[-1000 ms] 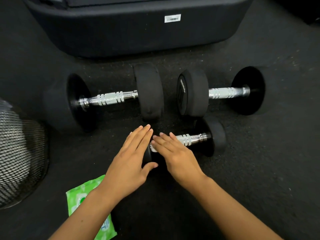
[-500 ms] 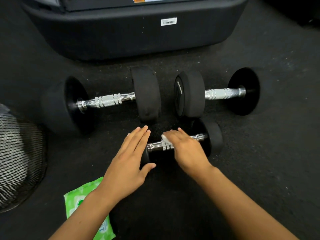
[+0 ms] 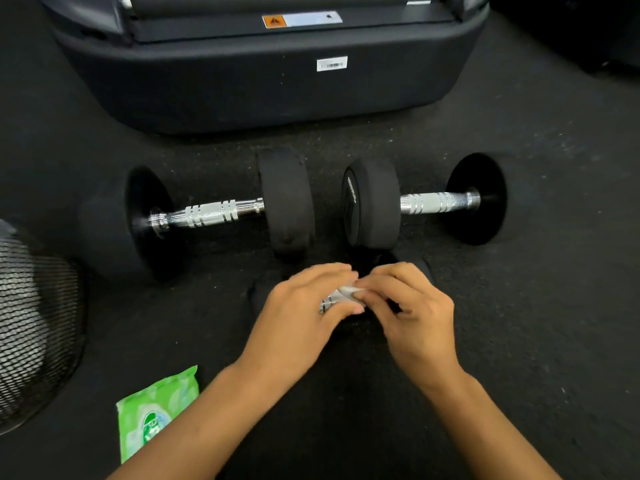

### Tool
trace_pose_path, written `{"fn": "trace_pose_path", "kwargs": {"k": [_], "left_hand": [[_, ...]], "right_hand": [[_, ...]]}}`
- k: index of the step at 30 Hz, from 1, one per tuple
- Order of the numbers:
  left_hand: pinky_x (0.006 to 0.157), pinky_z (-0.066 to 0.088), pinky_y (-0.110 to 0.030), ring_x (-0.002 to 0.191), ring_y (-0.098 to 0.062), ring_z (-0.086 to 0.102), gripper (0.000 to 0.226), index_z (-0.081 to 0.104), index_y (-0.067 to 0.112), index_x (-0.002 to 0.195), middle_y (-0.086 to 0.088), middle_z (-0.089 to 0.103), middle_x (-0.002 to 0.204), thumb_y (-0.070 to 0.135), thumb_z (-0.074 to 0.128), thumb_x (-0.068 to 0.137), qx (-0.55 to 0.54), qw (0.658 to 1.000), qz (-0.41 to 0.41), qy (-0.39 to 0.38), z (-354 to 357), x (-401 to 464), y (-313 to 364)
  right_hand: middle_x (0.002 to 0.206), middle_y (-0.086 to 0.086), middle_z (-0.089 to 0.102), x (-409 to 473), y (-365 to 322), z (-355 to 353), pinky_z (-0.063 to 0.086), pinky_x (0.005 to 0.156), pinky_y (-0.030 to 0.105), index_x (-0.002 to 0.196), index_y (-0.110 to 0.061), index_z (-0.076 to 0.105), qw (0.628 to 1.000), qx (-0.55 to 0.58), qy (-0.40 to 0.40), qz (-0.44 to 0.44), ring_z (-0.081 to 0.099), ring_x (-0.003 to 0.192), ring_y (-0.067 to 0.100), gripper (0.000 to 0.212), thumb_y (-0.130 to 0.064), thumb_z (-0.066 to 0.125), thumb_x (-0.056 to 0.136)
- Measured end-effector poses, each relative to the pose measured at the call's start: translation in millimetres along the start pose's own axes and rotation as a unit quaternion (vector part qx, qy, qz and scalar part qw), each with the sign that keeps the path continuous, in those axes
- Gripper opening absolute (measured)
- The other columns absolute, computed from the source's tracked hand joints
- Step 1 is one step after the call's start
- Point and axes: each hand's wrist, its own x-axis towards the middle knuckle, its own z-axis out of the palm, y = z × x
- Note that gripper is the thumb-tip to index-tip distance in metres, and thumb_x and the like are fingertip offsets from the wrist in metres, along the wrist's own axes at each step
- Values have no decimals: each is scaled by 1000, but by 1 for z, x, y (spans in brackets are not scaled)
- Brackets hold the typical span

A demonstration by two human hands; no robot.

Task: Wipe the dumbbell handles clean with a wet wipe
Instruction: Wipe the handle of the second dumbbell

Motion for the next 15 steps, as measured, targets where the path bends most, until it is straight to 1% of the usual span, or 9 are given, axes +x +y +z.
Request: {"fn": "trace_pose_path", "kwargs": {"k": [2,4,5,7,9,11,12,13,15], "left_hand": [[87,47,-20,96,-2,60,27,71,18,102,6,69,102,16,74,75,10,1000,18,7,12,6,-6],[81,54,-29,90,-10,65,21,71,14,95,2,70,97,11,74,74,67,997,28,-13,24,10,-17],[81,55,-34,93,-16,66,21,71,11,94,-1,70,101,10,74,74,116,992,35,-32,29,12,-22],[88,52,-36,109,-22,61,24,67,7,101,-5,64,120,8,72,78,185,980,33,-73,37,13,-28],[87,51,-36,111,-22,59,30,61,9,116,-1,56,131,12,64,86,187,977,10,-102,44,13,-29],[89,50,-39,113,-21,58,37,56,12,126,-1,56,132,16,59,90,163,980,0,-110,50,13,-29],[88,52,-41,113,-21,59,36,58,12,125,-3,58,129,17,59,89,162,981,12,-110,54,14,-30],[83,54,-42,110,-21,61,34,62,10,120,-5,62,123,17,59,87,162,981,26,-106,58,16,-32],[73,58,-44,100,-23,66,33,68,7,110,-9,68,111,16,59,79,150,983,36,-98,66,20,-36]], "right_hand": [[88,-5,63,-1,1,-2,46,77,14,87,-13,71,999,22,6,41,57,84,4,8,-10,69,80],[95,-7,65,-3,7,-8,45,85,15,93,-15,70,996,28,14,86,58,94,3,22,2,69,78],[100,-7,65,-3,11,-12,43,91,17,97,-15,69,995,22,30,97,57,101,5,26,4,67,79],[114,-5,61,-2,20,-18,35,102,20,108,-12,65,993,-14,44,113,49,117,11,29,1,63,82],[133,-6,50,-2,30,-18,22,108,15,125,-13,55,986,-39,3,160,33,132,10,39,-5,61,86],[147,-7,33,-7,40,-11,10,109,9,138,-14,39,978,-38,-54,196,17,139,4,51,-12,56,91],[150,-8,26,-10,43,-8,6,108,6,142,-14,33,976,-40,-75,200,12,139,2,54,-15,53,92],[151,-9,21,-13,45,-5,4,107,5,144,-14,28,974,-48,-88,201,8,139,1,55,-17,50,94],[151,-11,17,-15,48,-1,2,106,4,145,-13,25,974,-60,-92,199,6,139,0,55,-18,47,95]]}}
